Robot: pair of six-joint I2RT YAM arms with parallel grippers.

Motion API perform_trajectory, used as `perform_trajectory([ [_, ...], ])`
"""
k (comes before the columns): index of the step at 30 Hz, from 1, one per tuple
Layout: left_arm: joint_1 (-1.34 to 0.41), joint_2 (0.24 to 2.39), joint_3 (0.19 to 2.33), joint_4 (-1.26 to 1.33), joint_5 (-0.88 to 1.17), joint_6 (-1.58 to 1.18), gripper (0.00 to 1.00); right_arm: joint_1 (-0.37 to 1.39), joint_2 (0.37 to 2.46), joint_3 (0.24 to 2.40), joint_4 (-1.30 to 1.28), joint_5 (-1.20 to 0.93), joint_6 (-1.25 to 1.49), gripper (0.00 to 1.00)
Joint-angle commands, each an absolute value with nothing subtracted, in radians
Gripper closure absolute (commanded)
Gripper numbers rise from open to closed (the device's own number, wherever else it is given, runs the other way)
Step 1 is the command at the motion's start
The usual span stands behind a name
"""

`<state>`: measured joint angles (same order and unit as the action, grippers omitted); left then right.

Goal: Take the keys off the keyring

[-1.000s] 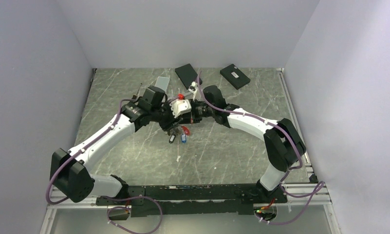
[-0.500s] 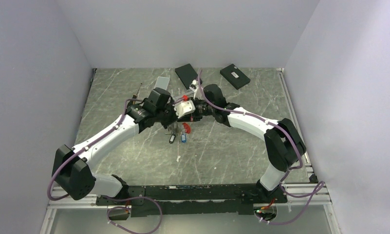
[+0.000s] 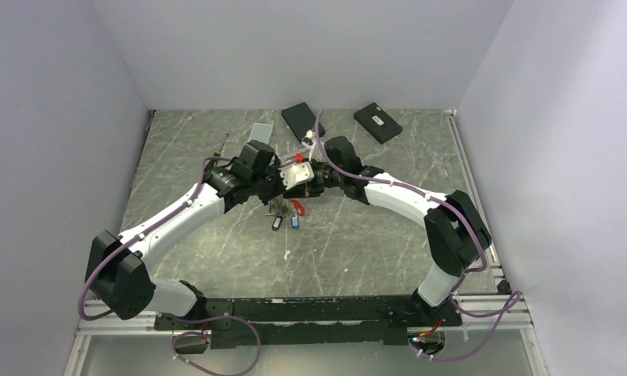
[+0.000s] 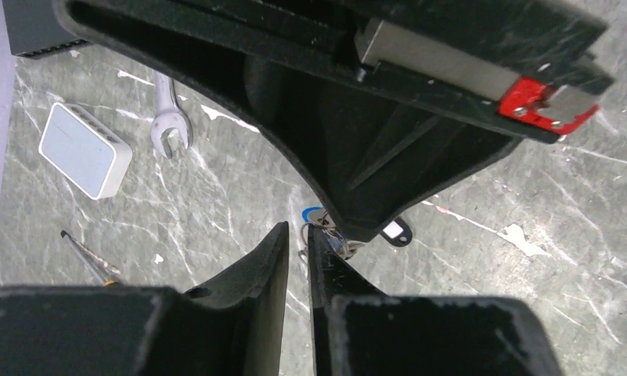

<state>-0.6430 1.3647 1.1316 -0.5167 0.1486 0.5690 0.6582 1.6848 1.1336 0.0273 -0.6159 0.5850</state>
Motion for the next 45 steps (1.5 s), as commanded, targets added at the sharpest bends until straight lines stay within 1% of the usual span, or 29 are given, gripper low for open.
perform_trajectory([
  [1,-0.649,1.396,1.152,-0.500,0.143,0.607,0.79,0.664,1.645,1.178,0.037,-0.631,0.568,1.00],
  [5,-0.649,1.385,1.152,-0.532,0.155,0.616,0.72,0.663,1.647,1.178,0.033,-0.629,0.567,1.00],
  [9,-0.642,1.284,1.098,-0.500,0.179,0.636,0.68,0.660,1.651,1.178,0.036,-0.632,0.579,1.00],
  [14,-0.641,1.210,1.049,-0.481,0.238,0.653,0.59,0.660,1.661,1.179,0.056,-0.642,0.604,1.00],
  [19,-0.651,1.237,1.060,-0.517,0.244,0.652,0.56,0.660,1.664,1.180,0.064,-0.648,0.618,1.00],
  [30,-0.681,1.326,1.071,-0.483,0.132,0.637,0.52,0.660,1.664,1.198,0.055,-0.661,0.627,1.00],
  [34,-0.682,1.343,1.075,-0.459,0.091,0.654,0.59,0.661,1.662,1.196,0.047,-0.664,0.615,1.00],
  [38,-0.680,1.337,1.086,-0.450,0.107,0.677,0.70,0.665,1.659,1.201,0.028,-0.658,0.595,1.00],
  [41,-0.673,1.321,1.096,-0.471,0.171,0.694,0.82,0.667,1.661,1.201,0.019,-0.652,0.586,1.00],
  [44,-0.660,1.304,1.099,-0.492,0.233,0.698,0.98,0.667,1.661,1.197,0.018,-0.650,0.582,1.00],
  [45,-0.655,1.298,1.095,-0.484,0.233,0.690,1.00,0.667,1.661,1.198,0.015,-0.650,0.579,1.00],
])
